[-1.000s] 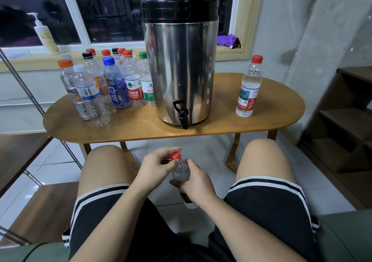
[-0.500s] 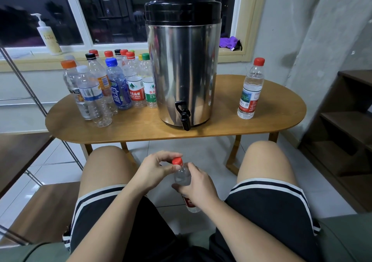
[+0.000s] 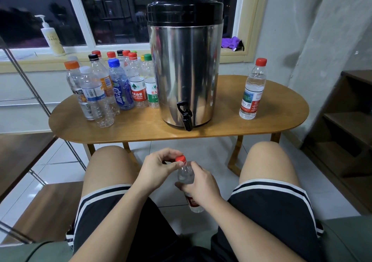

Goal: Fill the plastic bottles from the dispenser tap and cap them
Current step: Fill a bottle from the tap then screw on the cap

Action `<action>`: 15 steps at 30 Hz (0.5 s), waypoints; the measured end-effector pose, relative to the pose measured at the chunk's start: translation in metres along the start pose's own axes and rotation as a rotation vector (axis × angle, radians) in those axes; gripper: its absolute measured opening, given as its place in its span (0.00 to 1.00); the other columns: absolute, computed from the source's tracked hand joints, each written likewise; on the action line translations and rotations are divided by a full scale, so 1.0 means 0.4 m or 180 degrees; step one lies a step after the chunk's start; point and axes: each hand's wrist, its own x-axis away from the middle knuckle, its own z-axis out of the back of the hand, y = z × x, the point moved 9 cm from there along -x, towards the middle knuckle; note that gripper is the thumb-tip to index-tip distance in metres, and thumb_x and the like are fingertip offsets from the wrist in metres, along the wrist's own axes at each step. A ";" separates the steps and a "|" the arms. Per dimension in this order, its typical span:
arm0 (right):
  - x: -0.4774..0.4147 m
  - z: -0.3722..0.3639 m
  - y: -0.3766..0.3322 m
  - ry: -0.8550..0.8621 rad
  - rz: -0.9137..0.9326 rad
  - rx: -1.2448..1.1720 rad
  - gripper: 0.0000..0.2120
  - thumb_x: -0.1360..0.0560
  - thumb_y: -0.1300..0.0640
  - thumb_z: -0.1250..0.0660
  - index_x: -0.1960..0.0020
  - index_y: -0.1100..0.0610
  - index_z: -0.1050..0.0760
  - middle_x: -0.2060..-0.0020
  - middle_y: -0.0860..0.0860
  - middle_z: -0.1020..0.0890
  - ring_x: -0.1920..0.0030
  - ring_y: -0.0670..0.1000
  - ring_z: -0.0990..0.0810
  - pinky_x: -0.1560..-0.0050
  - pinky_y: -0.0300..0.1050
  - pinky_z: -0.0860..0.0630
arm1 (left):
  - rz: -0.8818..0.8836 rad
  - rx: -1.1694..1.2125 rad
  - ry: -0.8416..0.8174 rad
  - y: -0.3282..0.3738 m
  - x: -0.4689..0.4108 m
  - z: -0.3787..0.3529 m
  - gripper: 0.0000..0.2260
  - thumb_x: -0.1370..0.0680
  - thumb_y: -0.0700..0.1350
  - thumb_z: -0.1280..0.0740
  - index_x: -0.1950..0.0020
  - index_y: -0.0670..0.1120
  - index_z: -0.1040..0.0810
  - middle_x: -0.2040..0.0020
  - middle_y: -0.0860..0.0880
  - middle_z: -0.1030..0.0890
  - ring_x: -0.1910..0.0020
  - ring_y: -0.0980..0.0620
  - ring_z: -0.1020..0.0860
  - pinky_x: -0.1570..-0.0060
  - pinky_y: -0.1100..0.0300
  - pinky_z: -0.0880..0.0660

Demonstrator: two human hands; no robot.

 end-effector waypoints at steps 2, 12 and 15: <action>-0.002 -0.002 -0.004 -0.0004 0.0034 0.0096 0.31 0.31 0.34 0.22 0.33 0.41 0.28 0.42 0.43 0.18 0.42 0.51 0.18 0.43 0.52 0.20 | -0.0008 0.0001 0.0109 0.003 0.002 0.005 0.13 0.28 0.54 0.16 0.46 0.55 0.12 0.50 0.58 0.12 0.49 0.59 0.15 0.43 0.57 0.19; -0.005 0.007 -0.011 0.0035 0.0141 0.0238 0.33 0.33 0.32 0.23 0.32 0.40 0.28 0.43 0.42 0.17 0.43 0.52 0.18 0.45 0.51 0.20 | 0.0041 0.0187 -0.0066 0.005 -0.006 -0.007 0.14 0.24 0.43 0.18 0.41 0.55 0.11 0.46 0.58 0.11 0.44 0.58 0.13 0.35 0.49 0.18; -0.008 0.008 -0.012 0.0014 0.0154 0.0209 0.32 0.33 0.32 0.23 0.34 0.40 0.28 0.45 0.42 0.17 0.45 0.51 0.18 0.47 0.52 0.20 | 0.0030 0.0300 -0.0135 0.007 -0.002 -0.006 0.16 0.23 0.42 0.19 0.37 0.55 0.13 0.44 0.57 0.11 0.42 0.57 0.14 0.32 0.48 0.19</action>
